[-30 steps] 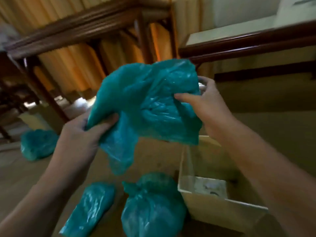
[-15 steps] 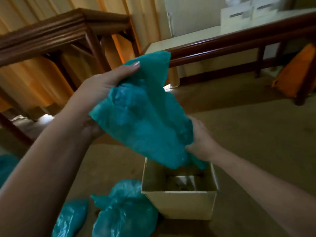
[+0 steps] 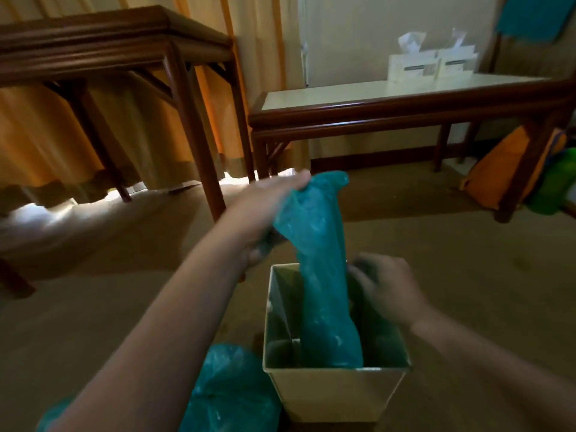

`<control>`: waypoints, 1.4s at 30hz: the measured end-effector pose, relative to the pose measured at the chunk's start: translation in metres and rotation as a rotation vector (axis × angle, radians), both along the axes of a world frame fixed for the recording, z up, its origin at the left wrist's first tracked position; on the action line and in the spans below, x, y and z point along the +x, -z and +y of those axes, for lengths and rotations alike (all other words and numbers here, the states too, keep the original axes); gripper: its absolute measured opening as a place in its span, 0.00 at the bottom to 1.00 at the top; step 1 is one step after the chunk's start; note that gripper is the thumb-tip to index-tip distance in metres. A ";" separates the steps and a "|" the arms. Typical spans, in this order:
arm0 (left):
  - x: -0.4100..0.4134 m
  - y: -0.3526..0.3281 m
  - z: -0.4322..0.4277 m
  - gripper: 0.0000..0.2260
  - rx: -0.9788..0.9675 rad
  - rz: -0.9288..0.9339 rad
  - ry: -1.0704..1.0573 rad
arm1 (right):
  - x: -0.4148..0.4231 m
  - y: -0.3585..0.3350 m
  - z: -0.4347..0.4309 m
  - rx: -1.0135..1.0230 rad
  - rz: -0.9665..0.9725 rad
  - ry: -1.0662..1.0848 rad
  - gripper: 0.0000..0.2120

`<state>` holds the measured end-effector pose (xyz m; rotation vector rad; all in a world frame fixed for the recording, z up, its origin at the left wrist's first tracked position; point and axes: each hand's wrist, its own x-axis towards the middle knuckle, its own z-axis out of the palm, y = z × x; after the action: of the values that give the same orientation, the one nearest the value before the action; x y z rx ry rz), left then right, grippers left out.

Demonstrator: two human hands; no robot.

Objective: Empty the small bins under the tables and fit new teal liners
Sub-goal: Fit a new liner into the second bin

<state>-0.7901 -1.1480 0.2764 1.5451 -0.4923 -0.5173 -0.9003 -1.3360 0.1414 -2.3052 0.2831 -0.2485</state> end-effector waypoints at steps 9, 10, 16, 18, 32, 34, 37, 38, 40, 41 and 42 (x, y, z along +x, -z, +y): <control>-0.013 0.065 -0.004 0.18 0.222 0.215 0.041 | 0.000 -0.068 0.031 0.594 0.085 -0.094 0.17; -0.013 0.068 -0.006 0.19 0.231 0.234 0.047 | -0.002 -0.068 0.030 0.513 0.089 -0.094 0.13; -0.005 0.067 -0.004 0.17 0.283 0.151 0.087 | -0.003 -0.055 0.007 0.451 0.148 -0.016 0.09; -0.001 0.063 0.004 0.17 0.371 0.028 0.123 | -0.005 -0.052 -0.007 0.504 0.139 0.042 0.12; -0.005 0.065 -0.003 0.06 0.542 -0.202 -0.013 | -0.015 -0.047 -0.036 -0.613 0.245 0.013 0.35; -0.009 0.060 -0.005 0.07 0.440 -0.142 0.042 | -0.014 -0.047 -0.023 -0.765 0.145 -0.105 0.32; -0.013 0.054 -0.003 0.05 0.424 -0.200 0.180 | -0.011 -0.042 -0.026 -0.671 0.187 -0.076 0.17; -0.013 0.052 -0.002 0.03 0.439 -0.222 0.202 | -0.010 -0.042 -0.032 -0.569 0.247 -0.033 0.11; -0.012 0.047 0.002 0.04 0.507 -0.292 0.158 | -0.011 -0.044 -0.046 -0.390 0.351 0.059 0.07; -0.010 0.045 0.005 0.04 0.563 -0.352 0.108 | -0.013 -0.043 -0.055 -0.349 0.394 0.111 0.08; -0.008 0.044 0.008 0.04 0.616 -0.410 0.057 | -0.016 -0.043 -0.063 -0.354 0.459 0.170 0.10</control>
<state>-0.7979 -1.1399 0.2329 2.2546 -0.7347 -0.4129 -0.9167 -1.3991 0.1844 -2.6743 0.7170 0.1671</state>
